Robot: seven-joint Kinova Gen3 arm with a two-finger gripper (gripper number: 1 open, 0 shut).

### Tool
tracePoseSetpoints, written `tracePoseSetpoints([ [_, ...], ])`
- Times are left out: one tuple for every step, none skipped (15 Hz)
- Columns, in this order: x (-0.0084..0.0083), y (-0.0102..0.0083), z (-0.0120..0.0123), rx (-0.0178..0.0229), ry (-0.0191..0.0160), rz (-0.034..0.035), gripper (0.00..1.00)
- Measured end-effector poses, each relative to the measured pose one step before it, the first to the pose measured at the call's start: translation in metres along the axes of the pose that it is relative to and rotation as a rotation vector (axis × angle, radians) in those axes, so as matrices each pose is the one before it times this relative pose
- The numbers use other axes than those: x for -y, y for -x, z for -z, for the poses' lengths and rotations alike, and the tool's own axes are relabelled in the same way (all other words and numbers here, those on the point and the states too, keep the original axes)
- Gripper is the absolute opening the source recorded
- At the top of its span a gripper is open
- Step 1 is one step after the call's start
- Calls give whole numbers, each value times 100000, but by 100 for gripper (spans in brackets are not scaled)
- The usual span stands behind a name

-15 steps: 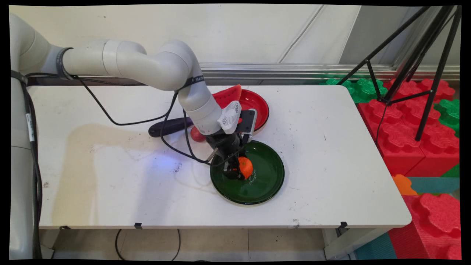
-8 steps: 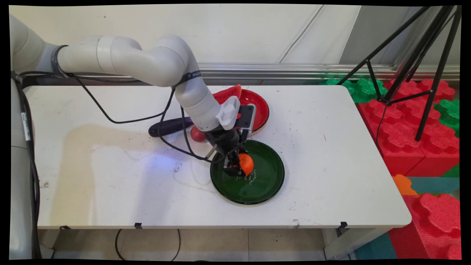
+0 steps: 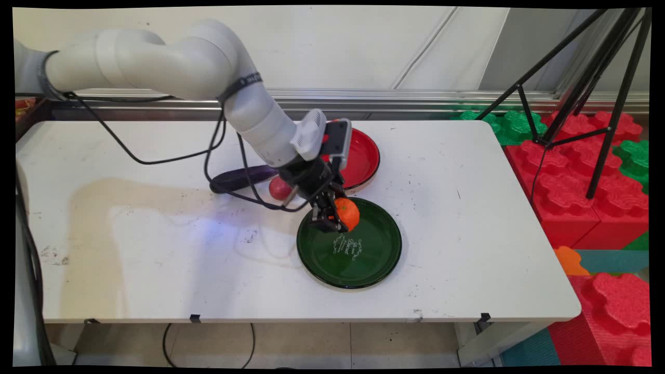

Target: Place the picked object on the table

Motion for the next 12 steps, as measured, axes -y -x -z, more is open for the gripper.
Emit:
tracePoseSetpoints([
  [-39,71,738,-993,-691,755,0],
  [-32,55,504,-614,-429,470,0],
  [-22,120,784,-968,-662,842,0],
  [-50,195,906,-911,-623,890,0],
  [-35,235,929,-851,-633,861,0],
  [-20,245,787,-605,-519,648,0],
  [-25,203,576,-334,-370,441,0],
  [-17,278,694,-354,-508,563,0],
  [-12,412,840,-137,-574,642,0],
  [1,492,812,161,-609,539,0],
  [17,561,682,533,-533,514,0],
  [25,724,731,1049,-538,364,0],
])
